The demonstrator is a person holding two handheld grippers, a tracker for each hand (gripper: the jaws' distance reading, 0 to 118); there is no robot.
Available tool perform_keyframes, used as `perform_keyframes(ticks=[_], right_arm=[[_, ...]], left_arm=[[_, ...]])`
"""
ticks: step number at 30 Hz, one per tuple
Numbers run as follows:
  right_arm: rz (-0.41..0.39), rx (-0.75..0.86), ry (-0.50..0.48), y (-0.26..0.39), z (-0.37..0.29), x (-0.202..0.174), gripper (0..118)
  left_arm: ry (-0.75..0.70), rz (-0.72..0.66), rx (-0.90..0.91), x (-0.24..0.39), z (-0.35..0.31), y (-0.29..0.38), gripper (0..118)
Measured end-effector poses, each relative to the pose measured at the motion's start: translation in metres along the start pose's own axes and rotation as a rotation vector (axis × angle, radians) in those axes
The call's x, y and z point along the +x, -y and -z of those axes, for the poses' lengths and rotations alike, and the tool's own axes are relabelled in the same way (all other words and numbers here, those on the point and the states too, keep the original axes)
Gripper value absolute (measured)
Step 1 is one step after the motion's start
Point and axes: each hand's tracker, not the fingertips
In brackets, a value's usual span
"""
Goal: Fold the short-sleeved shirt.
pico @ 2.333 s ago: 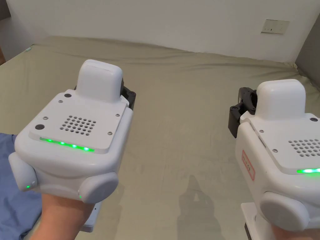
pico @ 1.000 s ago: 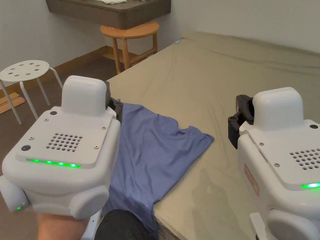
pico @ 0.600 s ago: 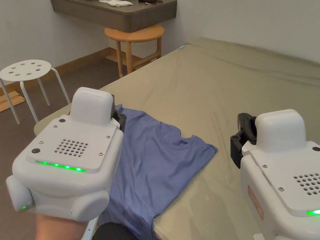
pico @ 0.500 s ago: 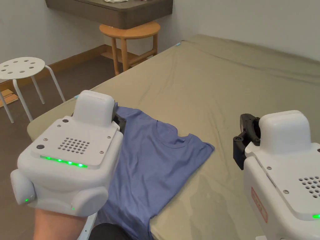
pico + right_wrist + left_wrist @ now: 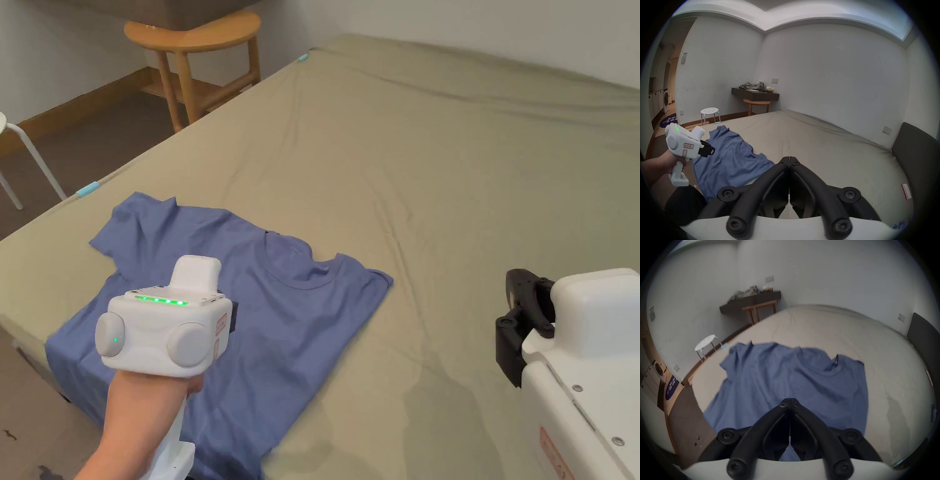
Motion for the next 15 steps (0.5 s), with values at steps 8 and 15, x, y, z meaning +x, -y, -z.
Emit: perform_keyframes(ticks=[8, 15], right_arm=[[0.001, -0.068, 0.035, 0.023, 0.009, 0.016, 2], [0.021, -0.104, 0.053, 0.033, 0.013, 0.026, 2]], left_arm=[[0.018, 0.036, -0.148, 0.004, 0.053, 0.01, 111], [0.044, 0.021, -0.185, 0.011, 0.061, 0.002, 118]])
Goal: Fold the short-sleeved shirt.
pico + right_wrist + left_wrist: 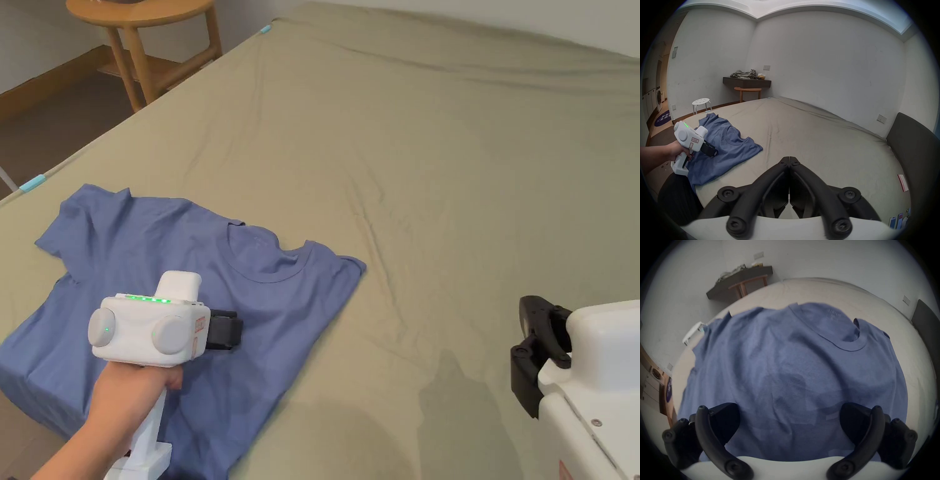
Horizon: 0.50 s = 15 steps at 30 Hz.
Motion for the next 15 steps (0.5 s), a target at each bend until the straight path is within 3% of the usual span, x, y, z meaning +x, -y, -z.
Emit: perform_keyframes(ticks=[5, 8, 10, 11, 12, 13, 15], right_arm=[[0.009, -0.002, 0.001, 0.002, -0.001, 0.0, 2], [0.004, 0.0, -0.002, 0.002, -0.003, -0.001, 2], [-0.003, 0.006, -0.004, 0.001, -0.006, -0.002, 2], [-0.005, 0.008, -0.003, 0.001, -0.008, -0.002, 2], [-0.006, 0.009, -0.002, 0.001, -0.009, -0.002, 2], [-0.008, 0.01, -0.003, 0.0, -0.011, -0.002, 2], [-0.011, 0.014, -0.001, 0.0, -0.014, -0.002, 2]], left_arm=[[0.011, -0.012, -0.023, -0.007, 0.01, -0.005, 118], [0.004, -0.001, 0.018, -0.005, 0.008, -0.001, 106], [-0.007, 0.0, 0.057, -0.001, 0.001, -0.001, 72], [-0.019, 0.026, 0.075, 0.001, -0.002, -0.004, 42], [-0.045, 0.046, 0.09, 0.009, -0.007, -0.003, 0], [-0.135, 0.084, 0.089, 0.012, -0.006, -0.001, 0], [-0.058, 0.052, 0.069, 0.005, 0.002, 0.002, 0]])
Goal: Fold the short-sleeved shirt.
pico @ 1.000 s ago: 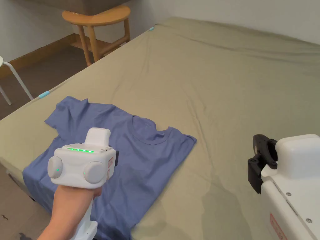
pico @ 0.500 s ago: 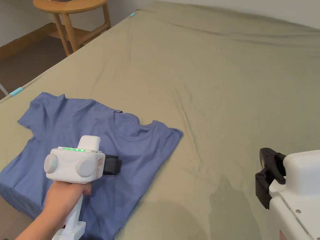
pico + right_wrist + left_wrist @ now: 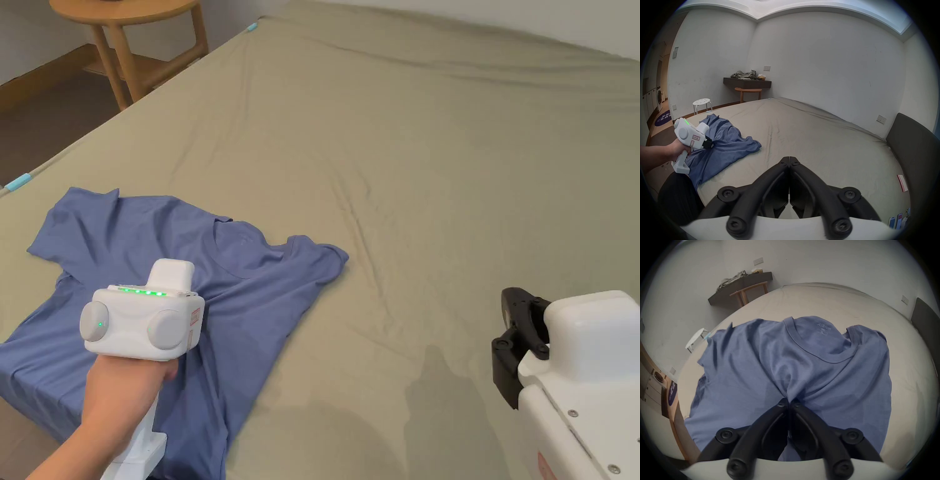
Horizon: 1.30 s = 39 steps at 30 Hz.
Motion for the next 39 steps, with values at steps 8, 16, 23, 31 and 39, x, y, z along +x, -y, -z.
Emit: perform_keyframes(ticks=[8, 16, 23, 31, 39], right_arm=[[0.018, 0.02, 0.013, -0.005, -0.016, 0.007, 2], [0.017, 0.083, 0.053, -0.013, -0.044, 0.012, 2], [0.029, 0.163, 0.083, -0.025, -0.07, 0.016, 2], [0.049, 0.203, 0.123, -0.027, -0.094, 0.029, 2], [0.111, 0.274, 0.244, -0.028, -0.126, 0.063, 2]], left_arm=[[0.124, -0.115, 0.191, -0.017, -0.033, 0.015, 0], [0.198, -0.238, 0.414, -0.029, -0.109, -0.007, 0], [0.191, -0.118, 0.599, -0.026, -0.166, -0.039, 0], [0.206, -0.041, 0.879, 0.014, -0.296, -0.084, 0], [0.317, 0.047, 1.024, 0.042, -0.382, -0.14, 0]])
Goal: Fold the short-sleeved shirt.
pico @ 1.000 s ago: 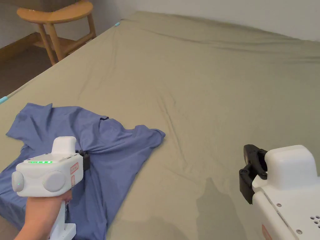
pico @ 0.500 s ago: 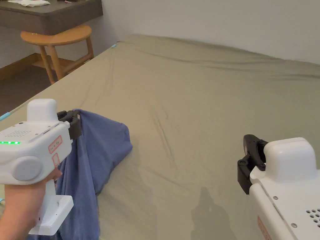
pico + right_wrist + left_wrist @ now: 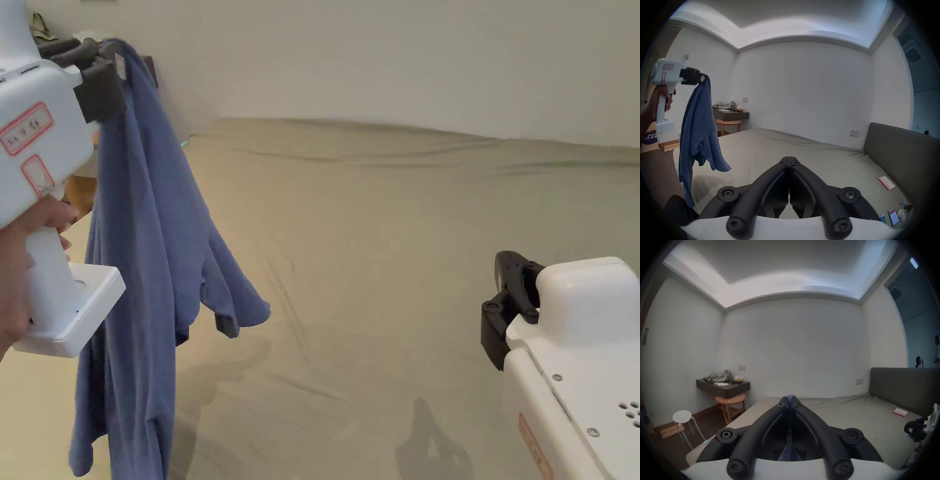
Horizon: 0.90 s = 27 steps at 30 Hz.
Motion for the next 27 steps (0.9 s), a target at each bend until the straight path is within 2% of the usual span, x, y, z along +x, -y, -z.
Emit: perform_keyframes(ticks=[8, 14, 18, 21, 27], right_arm=[[0.008, -0.012, 0.154, 0.001, -0.022, 0.057, 2], [0.041, -0.043, 0.268, 0.01, -0.031, 0.099, 2], [0.056, -0.083, 0.319, 0.025, -0.028, 0.123, 2], [0.071, -0.126, 0.342, 0.041, -0.021, 0.139, 2], [0.088, -0.214, 0.366, 0.074, -0.004, 0.164, 2]], left_arm=[[0.229, 0.095, 0.09, 0.088, 0.034, -0.033, 0], [0.398, 0.158, 0.06, 0.187, 0.072, -0.012, 0], [0.504, 0.17, -0.034, 0.236, 0.105, 0.035, 0], [0.542, 0.233, -0.128, 0.276, 0.132, 0.084, 0], [0.563, 0.324, -0.483, 0.334, 0.185, 0.222, 0]])
